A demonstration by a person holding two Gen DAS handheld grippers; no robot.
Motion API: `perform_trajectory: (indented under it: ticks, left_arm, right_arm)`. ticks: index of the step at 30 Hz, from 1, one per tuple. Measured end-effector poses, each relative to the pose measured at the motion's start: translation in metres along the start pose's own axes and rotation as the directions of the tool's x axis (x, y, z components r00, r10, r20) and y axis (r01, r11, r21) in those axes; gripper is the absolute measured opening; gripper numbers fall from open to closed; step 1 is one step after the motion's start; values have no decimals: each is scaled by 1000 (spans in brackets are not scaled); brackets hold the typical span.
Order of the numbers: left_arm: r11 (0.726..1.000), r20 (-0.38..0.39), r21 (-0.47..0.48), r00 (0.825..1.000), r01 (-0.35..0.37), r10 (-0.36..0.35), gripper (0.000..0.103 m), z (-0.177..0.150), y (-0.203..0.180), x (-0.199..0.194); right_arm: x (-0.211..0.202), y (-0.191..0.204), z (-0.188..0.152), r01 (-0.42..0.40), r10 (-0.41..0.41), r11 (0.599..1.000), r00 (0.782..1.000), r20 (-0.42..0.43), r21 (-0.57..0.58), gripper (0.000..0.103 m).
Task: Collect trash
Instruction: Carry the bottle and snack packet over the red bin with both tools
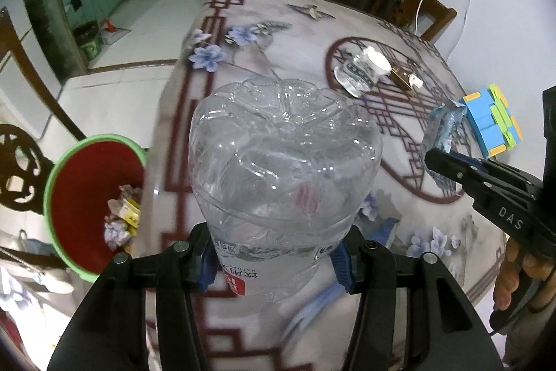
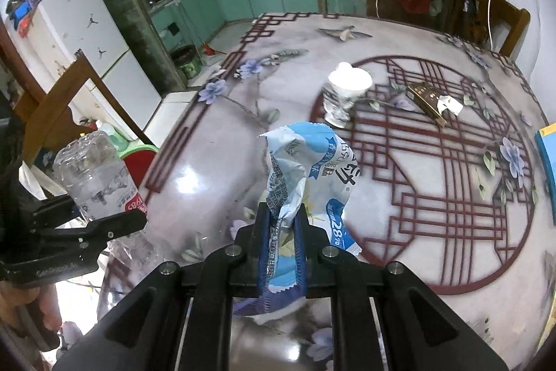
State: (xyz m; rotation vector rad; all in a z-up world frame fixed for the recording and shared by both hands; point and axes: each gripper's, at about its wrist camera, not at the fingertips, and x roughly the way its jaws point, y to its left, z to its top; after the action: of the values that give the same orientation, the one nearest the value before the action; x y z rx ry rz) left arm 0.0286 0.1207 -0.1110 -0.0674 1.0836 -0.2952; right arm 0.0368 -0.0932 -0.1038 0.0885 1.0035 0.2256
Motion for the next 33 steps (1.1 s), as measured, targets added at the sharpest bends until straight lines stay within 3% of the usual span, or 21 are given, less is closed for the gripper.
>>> perform_trajectory:
  ticks: [16, 24, 33]
  left_arm:
    - [994, 20, -87, 998, -64, 66, 51, -5, 94, -26]
    - [984, 13, -146, 994, -102, 105, 51, -14, 146, -31]
    - [966, -22, -206, 988, -154, 153, 52, -17, 200, -21]
  right_arm:
    - [24, 106, 21, -90, 91, 993, 996, 12, -76, 11]
    - [49, 170, 24, -143, 142, 980, 990, -21, -139, 11]
    - [85, 228, 30, -254, 243, 950, 967, -79, -182, 11]
